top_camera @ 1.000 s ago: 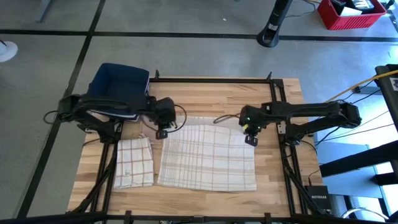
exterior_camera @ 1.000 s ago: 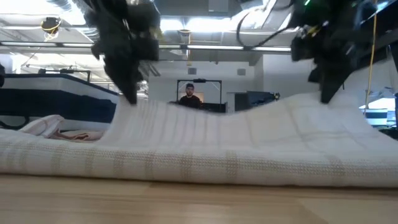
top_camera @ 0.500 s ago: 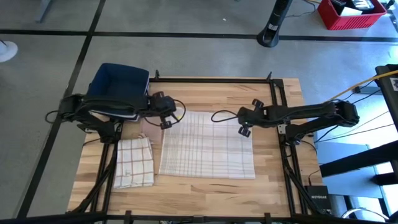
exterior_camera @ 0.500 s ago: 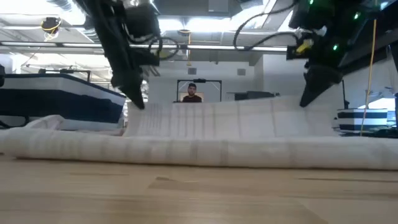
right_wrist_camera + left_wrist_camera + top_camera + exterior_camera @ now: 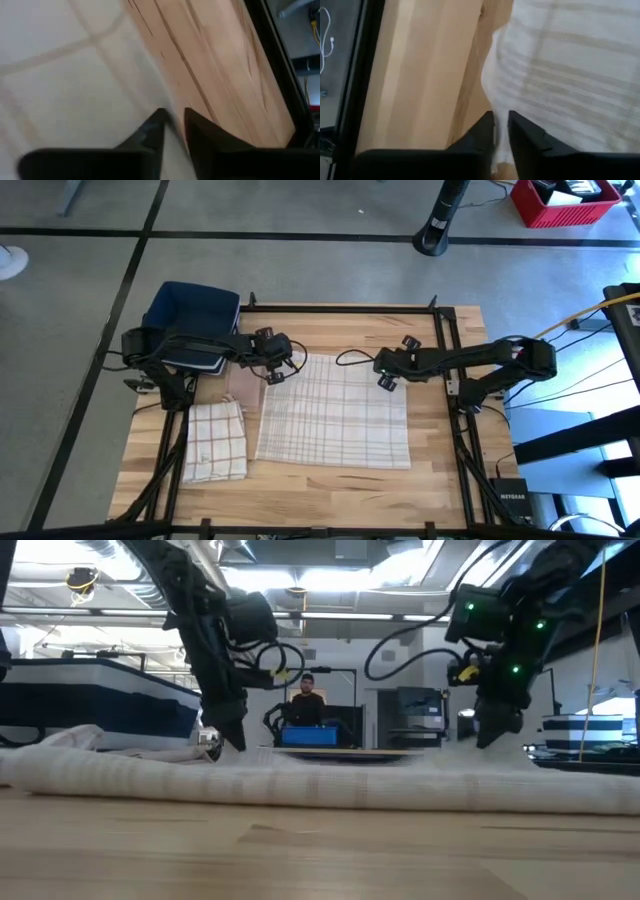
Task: Fold towel
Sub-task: Fold the right checkered white towel
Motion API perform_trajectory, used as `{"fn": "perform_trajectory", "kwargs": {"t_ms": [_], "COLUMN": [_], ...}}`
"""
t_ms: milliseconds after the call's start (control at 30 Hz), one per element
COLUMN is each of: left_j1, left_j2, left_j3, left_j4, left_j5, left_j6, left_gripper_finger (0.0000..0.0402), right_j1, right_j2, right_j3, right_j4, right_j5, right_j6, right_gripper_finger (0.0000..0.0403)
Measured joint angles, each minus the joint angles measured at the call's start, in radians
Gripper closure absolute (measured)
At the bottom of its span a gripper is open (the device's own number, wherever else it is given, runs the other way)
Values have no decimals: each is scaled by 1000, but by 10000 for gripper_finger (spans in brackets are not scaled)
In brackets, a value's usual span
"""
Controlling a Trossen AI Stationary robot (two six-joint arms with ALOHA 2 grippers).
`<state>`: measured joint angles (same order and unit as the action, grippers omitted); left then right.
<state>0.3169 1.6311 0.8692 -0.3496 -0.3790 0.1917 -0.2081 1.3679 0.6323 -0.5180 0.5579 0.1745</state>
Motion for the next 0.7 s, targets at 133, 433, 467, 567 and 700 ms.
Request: {"fn": "perform_trajectory", "kwargs": {"t_ms": [133, 433, 467, 567, 700], "left_j1": [6, -92, -113, -196, -318], "left_j2": [-5, -153, -161, -157, -111], "left_j3": [11, 80, 81, 78, 48], "left_j4": [-28, -198, -198, -204, -211], "left_j5": [-11, 197, 260, 356, 365], "left_j6": [-11, -212, -228, -292, -355], "left_gripper_finger": [301, 250, 249, 249, 249], "right_j1": [-11, 26, 40, 91, 176], "right_j2": [21, -6, -8, -5, 8], "right_j3": [33, 204, 203, 168, 99], "right_j4": [-71, -302, -279, -182, -40], "right_j5": [1, -363, -430, -559, -625], "right_j6": [-32, 61, 76, 140, 216], "right_gripper_finger": [264, 209, 209, 210, 208]}}
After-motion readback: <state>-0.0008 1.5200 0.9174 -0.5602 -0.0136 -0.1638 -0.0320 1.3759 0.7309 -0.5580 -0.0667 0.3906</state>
